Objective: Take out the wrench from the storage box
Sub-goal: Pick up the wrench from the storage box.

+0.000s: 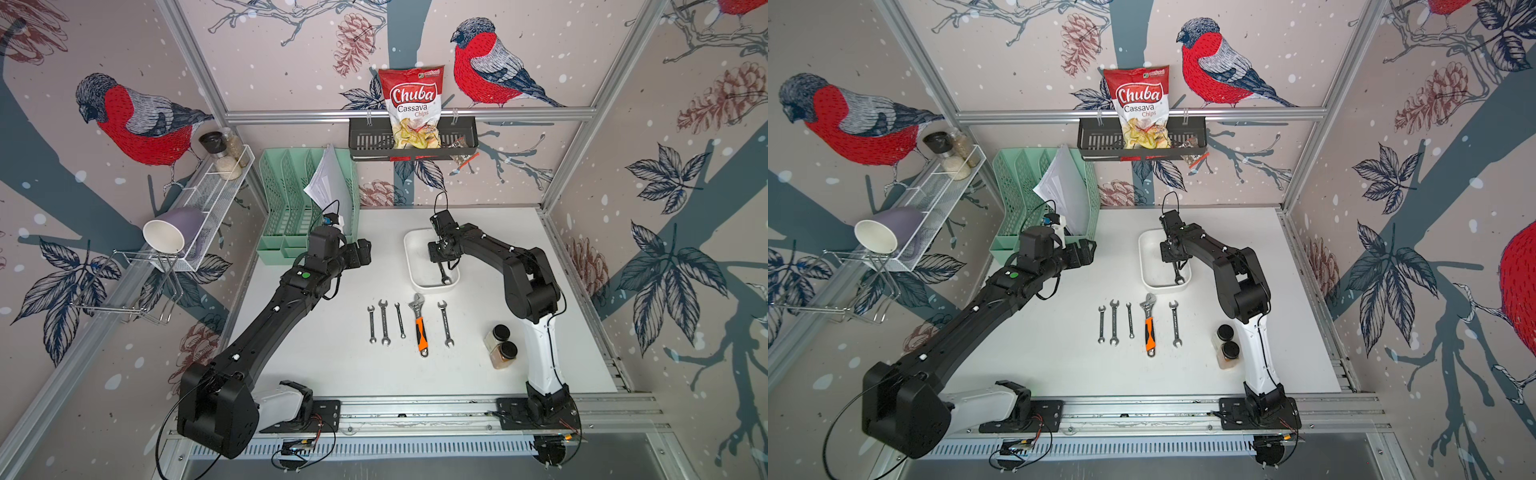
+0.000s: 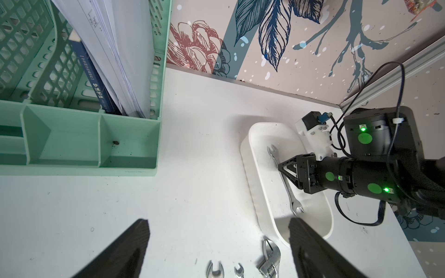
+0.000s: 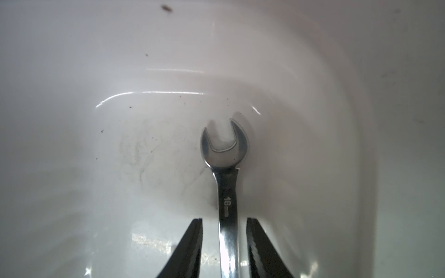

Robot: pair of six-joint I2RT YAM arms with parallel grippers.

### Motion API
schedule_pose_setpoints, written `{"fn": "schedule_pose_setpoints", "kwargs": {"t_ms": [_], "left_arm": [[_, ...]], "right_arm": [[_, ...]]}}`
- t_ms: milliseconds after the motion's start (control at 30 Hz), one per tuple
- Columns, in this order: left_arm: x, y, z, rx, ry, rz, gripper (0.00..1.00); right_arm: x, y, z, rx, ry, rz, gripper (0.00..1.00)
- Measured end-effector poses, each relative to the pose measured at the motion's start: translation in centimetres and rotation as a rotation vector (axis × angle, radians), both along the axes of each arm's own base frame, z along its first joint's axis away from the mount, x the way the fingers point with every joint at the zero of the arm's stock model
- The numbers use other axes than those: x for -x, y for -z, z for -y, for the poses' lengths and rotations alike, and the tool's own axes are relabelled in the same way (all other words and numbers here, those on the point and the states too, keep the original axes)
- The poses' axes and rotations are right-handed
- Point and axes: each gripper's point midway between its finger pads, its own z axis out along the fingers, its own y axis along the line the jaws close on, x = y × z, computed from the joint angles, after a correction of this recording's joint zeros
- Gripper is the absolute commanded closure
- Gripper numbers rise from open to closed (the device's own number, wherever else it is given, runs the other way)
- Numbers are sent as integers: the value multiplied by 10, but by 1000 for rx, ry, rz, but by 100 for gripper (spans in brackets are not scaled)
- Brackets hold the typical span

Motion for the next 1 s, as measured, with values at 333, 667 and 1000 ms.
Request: {"fn": "schedule_pose_setpoints", "kwargs": {"t_ms": [333,667,1000], "left_arm": [[-2,0,-3,22,2,-3,6],[0,-9,-3,41,10,16,6],[2,-7,-7,44,4,19,6]], "right_arm": [[13,14,-3,34,-13,-29,68],[9,14,-13,30,-18,-21,79],[6,14,-15,31,3,-25,80]]}}
